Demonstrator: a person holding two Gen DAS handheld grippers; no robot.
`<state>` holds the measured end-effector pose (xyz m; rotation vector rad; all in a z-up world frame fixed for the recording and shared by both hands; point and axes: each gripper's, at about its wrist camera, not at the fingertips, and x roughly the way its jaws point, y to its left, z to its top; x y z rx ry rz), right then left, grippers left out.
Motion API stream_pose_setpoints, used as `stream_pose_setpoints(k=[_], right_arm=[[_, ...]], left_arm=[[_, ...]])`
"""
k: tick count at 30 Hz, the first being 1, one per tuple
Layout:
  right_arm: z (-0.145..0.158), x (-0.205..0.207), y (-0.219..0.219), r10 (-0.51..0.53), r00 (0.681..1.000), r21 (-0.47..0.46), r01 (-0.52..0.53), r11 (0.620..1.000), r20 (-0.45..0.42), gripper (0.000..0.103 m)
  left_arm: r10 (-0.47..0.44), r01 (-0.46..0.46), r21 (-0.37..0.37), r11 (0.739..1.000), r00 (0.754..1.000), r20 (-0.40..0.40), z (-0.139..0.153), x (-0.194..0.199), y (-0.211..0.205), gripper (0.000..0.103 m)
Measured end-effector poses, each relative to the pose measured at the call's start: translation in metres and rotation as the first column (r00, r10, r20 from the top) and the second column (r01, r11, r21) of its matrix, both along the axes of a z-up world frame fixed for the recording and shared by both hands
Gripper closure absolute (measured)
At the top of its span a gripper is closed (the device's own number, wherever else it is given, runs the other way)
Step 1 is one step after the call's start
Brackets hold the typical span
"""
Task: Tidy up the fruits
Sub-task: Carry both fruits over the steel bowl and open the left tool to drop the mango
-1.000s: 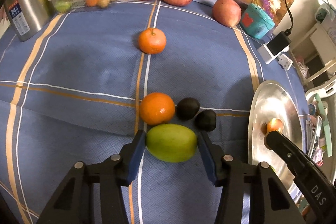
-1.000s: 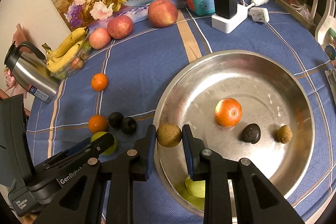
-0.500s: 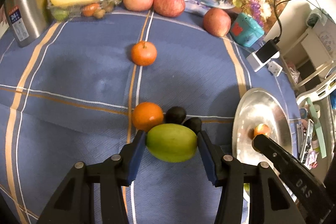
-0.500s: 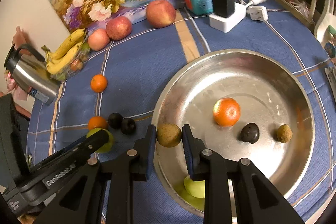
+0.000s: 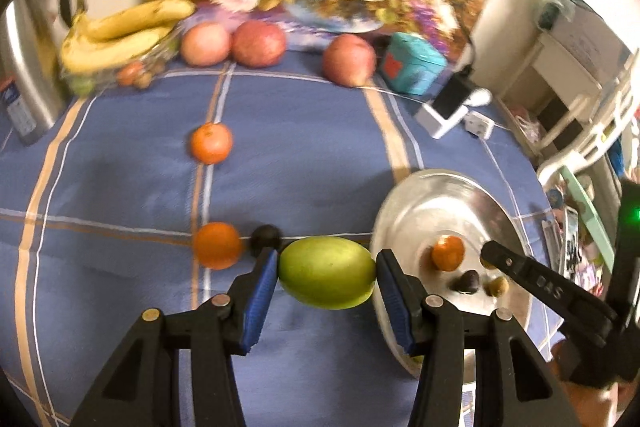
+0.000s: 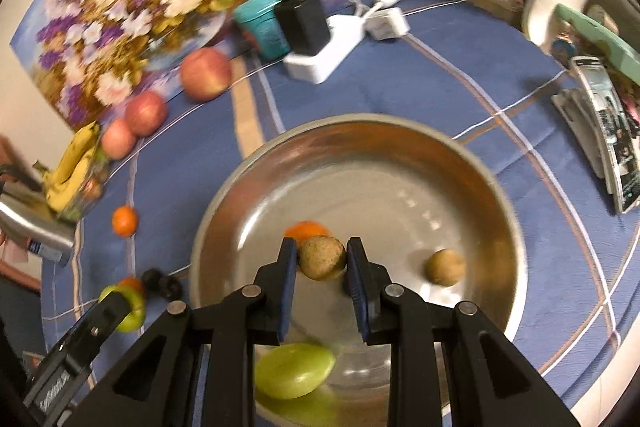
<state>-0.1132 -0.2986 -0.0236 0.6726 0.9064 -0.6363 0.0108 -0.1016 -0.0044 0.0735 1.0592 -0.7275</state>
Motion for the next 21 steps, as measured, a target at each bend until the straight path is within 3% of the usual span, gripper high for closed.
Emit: stream_pose_setpoints(k=[11,21], right_arm=[[-0.013,-0.002,-0.024,-0.046,0.999,0.0,0.046,0.999,-0.017,0.076],[-0.024,0.003,-0.032,-0.049,0.998,0.02,0.05,0.999,-0.045,0.076]], left_arm=[[-0.155,0.154,0.017,0.988,0.984,0.085,-0.004,-0.032,-0.056,0.049],[-0.192,0.19,0.036,0.981,0.977,0.093,-0.018,-0.035,-0.074,0.049]])
